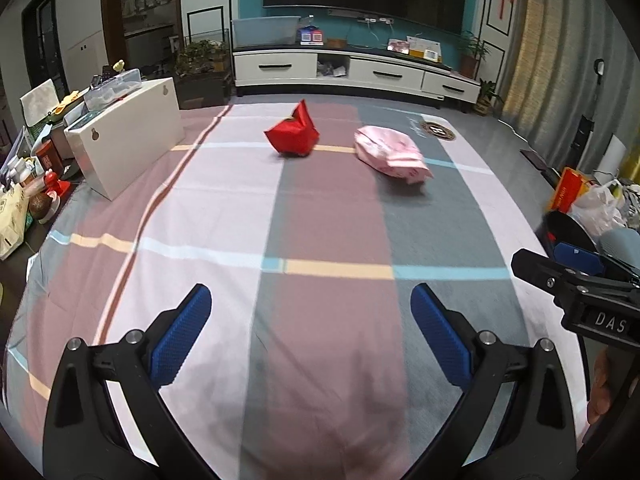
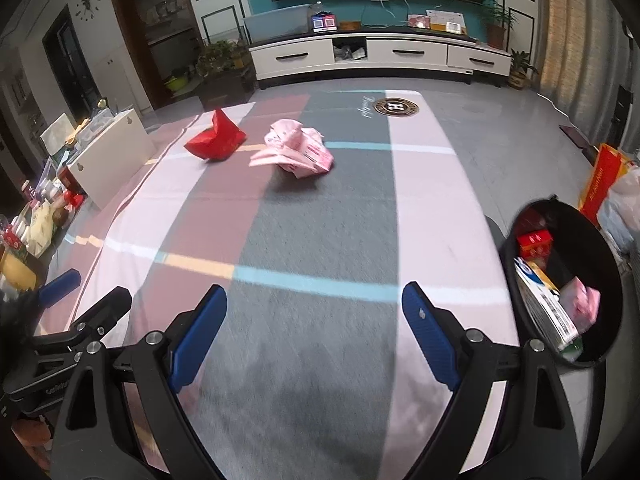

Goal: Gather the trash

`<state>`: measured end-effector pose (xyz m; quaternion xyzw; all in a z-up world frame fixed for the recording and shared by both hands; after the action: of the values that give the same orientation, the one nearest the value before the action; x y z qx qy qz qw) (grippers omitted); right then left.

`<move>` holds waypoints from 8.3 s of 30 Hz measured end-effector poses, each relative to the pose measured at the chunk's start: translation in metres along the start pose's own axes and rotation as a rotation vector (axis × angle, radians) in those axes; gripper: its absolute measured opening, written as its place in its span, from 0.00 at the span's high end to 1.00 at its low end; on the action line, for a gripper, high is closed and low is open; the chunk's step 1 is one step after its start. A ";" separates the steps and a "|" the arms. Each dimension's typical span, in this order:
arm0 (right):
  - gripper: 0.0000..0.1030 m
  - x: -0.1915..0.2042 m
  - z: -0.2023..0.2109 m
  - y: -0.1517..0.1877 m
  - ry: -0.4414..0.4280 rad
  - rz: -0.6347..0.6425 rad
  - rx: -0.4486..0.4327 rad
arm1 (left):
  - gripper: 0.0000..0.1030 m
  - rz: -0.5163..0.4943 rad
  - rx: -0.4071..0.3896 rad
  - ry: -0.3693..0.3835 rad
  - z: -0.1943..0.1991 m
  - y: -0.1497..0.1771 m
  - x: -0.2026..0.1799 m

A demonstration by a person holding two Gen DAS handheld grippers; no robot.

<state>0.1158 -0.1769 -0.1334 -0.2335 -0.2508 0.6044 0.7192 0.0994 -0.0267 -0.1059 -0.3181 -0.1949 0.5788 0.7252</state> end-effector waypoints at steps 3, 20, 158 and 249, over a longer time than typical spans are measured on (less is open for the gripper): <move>0.15 0.006 -0.012 -0.014 -0.009 0.003 -0.008 | 0.03 -0.001 0.001 -0.012 -0.012 -0.011 0.007; 0.15 0.019 -0.097 -0.090 -0.087 -0.014 -0.043 | 0.04 0.044 -0.037 0.092 -0.105 -0.098 0.024; 0.66 -0.303 0.043 0.056 0.347 -0.427 -0.108 | 0.81 -0.555 0.129 0.490 -0.088 -0.008 -0.404; 0.03 -0.208 0.252 0.038 0.396 -0.344 -0.105 | 0.03 -0.370 0.029 0.217 0.126 -0.051 -0.276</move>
<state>-0.1042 -0.3676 0.0186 -0.3381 -0.1720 0.4022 0.8333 -0.0160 -0.2694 0.0433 -0.3268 -0.1622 0.4010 0.8403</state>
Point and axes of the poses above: each gripper's, at about its wrist camera, not at the fingertips, and z roughly against the way its jaws point, x to its left, y to its underside, the point moved 9 cm from there along -z, roughly the way its jaws point, and after that the axes turned 5 degrees about y, right-handed, at the moved point
